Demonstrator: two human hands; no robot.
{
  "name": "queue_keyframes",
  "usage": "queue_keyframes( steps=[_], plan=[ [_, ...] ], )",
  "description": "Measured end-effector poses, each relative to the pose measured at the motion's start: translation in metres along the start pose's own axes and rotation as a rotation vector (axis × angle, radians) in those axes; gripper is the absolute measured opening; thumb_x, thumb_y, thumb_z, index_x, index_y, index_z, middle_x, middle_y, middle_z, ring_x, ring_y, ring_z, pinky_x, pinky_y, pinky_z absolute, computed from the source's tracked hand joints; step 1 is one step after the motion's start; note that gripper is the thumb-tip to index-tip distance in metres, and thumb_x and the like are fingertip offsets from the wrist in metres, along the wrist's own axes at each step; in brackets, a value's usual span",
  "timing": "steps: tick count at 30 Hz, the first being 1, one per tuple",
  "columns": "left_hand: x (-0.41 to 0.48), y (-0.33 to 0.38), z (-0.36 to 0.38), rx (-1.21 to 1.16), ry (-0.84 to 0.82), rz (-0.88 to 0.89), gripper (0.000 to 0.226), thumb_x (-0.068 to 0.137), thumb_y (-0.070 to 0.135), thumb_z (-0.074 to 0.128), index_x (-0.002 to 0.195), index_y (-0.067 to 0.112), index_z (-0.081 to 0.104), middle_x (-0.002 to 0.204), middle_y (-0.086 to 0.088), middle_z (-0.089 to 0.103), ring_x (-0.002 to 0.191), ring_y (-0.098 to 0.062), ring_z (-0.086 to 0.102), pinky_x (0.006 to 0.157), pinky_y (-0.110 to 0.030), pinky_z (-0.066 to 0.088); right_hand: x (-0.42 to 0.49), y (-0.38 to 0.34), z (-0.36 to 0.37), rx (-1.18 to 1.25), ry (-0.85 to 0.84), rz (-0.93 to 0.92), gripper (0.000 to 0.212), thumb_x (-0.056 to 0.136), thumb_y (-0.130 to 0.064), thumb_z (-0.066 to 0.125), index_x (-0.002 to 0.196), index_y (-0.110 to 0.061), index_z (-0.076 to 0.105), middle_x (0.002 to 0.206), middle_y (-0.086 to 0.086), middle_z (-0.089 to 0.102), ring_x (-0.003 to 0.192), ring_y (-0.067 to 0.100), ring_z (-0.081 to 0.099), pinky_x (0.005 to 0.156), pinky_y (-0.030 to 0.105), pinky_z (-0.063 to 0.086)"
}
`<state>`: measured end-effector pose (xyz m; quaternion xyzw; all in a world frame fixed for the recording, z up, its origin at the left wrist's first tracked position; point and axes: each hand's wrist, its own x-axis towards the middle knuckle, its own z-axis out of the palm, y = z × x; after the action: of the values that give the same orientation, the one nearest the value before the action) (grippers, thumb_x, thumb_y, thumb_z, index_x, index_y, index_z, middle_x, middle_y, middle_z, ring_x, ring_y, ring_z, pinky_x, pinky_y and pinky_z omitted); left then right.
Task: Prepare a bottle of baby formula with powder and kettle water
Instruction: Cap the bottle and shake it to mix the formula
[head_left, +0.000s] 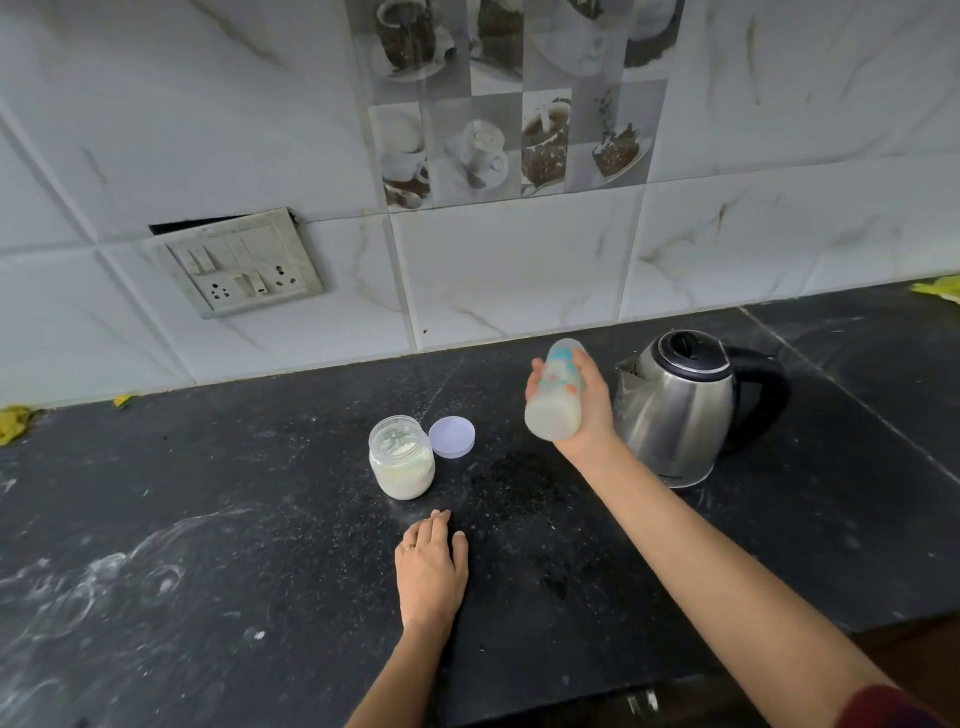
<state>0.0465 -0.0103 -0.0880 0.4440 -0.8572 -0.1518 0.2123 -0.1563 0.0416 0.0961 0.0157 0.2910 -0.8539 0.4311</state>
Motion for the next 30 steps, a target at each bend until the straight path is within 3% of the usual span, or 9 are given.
queue_keyframes(
  steps=[3,6,8,10,12,16,20,24,30],
  plan=[
    [0.0,-0.001,0.0,0.003,0.006,0.006,0.033,0.09,0.025,0.059,0.12,0.013,0.064,0.121,-0.002,0.065,0.113,-0.024,0.056,0.093,-0.039,0.044,-0.005,0.005,-0.002,-0.129,-0.077,-0.019,0.04,0.093,-0.024,0.054,0.132,-0.029,0.044,0.096,0.014,0.06,0.061,0.022,0.062,0.056,0.029,0.055],
    [0.001,-0.001,0.0,0.003,0.003,0.009,0.032,0.09,0.026,0.059,0.119,0.013,0.064,0.121,-0.001,0.065,0.113,-0.024,0.056,0.093,-0.039,0.044,0.001,-0.001,0.007,-0.005,0.033,-0.068,0.043,0.095,-0.027,0.056,0.136,-0.019,0.045,0.093,0.013,0.058,0.057,0.021,0.063,0.056,0.029,0.056],
    [0.0,-0.002,0.001,-0.002,0.006,0.013,0.032,0.09,0.026,0.059,0.119,0.013,0.064,0.12,-0.001,0.065,0.112,-0.024,0.056,0.093,-0.039,0.044,-0.001,-0.002,0.01,0.018,0.062,-0.035,0.036,0.096,-0.03,0.056,0.127,-0.013,0.05,0.088,0.012,0.058,0.056,0.021,0.062,0.055,0.028,0.056],
    [0.001,-0.003,0.001,-0.001,0.006,0.018,0.032,0.09,0.026,0.058,0.119,0.013,0.064,0.12,-0.001,0.065,0.112,-0.024,0.056,0.093,-0.039,0.044,-0.005,0.005,0.004,-0.065,0.02,-0.012,0.028,0.097,-0.028,0.054,0.123,-0.021,0.049,0.09,0.013,0.059,0.059,0.021,0.06,0.055,0.028,0.056],
    [0.002,-0.003,0.001,-0.003,0.009,0.02,0.032,0.09,0.026,0.059,0.118,0.013,0.064,0.119,-0.001,0.066,0.112,-0.024,0.056,0.092,-0.039,0.045,-0.01,0.007,0.004,-0.099,0.006,-0.029,0.034,0.097,-0.027,0.053,0.13,-0.027,0.045,0.094,0.014,0.06,0.061,0.022,0.06,0.056,0.029,0.055],
    [0.002,-0.004,0.002,-0.006,0.006,0.026,0.031,0.089,0.025,0.06,0.117,0.011,0.065,0.118,-0.002,0.066,0.11,-0.025,0.057,0.091,-0.04,0.046,-0.006,-0.004,0.012,-0.036,0.101,-0.079,0.055,0.095,-0.031,0.057,0.145,-0.017,0.039,0.092,0.013,0.059,0.06,0.022,0.063,0.056,0.029,0.056],
    [0.002,-0.005,0.002,-0.008,0.013,0.025,0.032,0.089,0.025,0.061,0.117,0.012,0.065,0.119,-0.003,0.066,0.11,-0.025,0.057,0.091,-0.041,0.046,-0.017,0.003,0.005,-0.182,-0.014,-0.088,0.04,0.099,-0.023,0.051,0.136,-0.032,0.041,0.096,0.014,0.059,0.062,0.023,0.058,0.056,0.031,0.055],
    [0.001,-0.004,0.004,-0.005,0.008,0.019,0.032,0.089,0.026,0.06,0.118,0.012,0.065,0.119,-0.003,0.066,0.112,-0.026,0.057,0.093,-0.041,0.045,-0.009,-0.007,0.018,-0.065,0.116,-0.175,0.041,0.099,-0.024,0.052,0.138,-0.026,0.04,0.091,0.015,0.056,0.061,0.024,0.058,0.056,0.031,0.055],
    [0.001,-0.005,0.004,-0.003,0.008,0.027,0.033,0.089,0.025,0.061,0.118,0.011,0.065,0.119,-0.004,0.066,0.111,-0.026,0.057,0.093,-0.042,0.046,-0.016,-0.002,0.017,-0.213,-0.008,-0.199,0.036,0.099,-0.021,0.053,0.13,-0.034,0.041,0.094,0.015,0.058,0.058,0.025,0.058,0.056,0.033,0.053]
  ],
)
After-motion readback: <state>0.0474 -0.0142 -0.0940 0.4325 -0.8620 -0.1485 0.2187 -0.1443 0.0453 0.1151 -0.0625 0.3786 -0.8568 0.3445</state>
